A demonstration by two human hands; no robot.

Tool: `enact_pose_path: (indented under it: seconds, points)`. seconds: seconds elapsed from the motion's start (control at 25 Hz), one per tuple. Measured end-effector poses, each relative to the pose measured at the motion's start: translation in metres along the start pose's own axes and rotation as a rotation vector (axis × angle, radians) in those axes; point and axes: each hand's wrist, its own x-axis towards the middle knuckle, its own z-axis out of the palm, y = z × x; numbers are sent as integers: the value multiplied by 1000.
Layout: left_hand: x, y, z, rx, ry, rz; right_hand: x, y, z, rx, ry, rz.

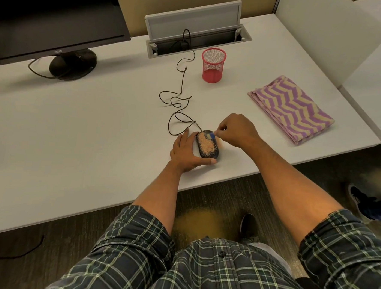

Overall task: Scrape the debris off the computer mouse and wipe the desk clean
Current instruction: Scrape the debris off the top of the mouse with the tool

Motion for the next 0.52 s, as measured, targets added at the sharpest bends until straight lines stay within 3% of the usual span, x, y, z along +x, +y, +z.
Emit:
enact_pose_path:
  seconds: [0.52]
  points:
    - [-4,4,-3,1,-4,-8,5,4,-14,-75,-83,-15]
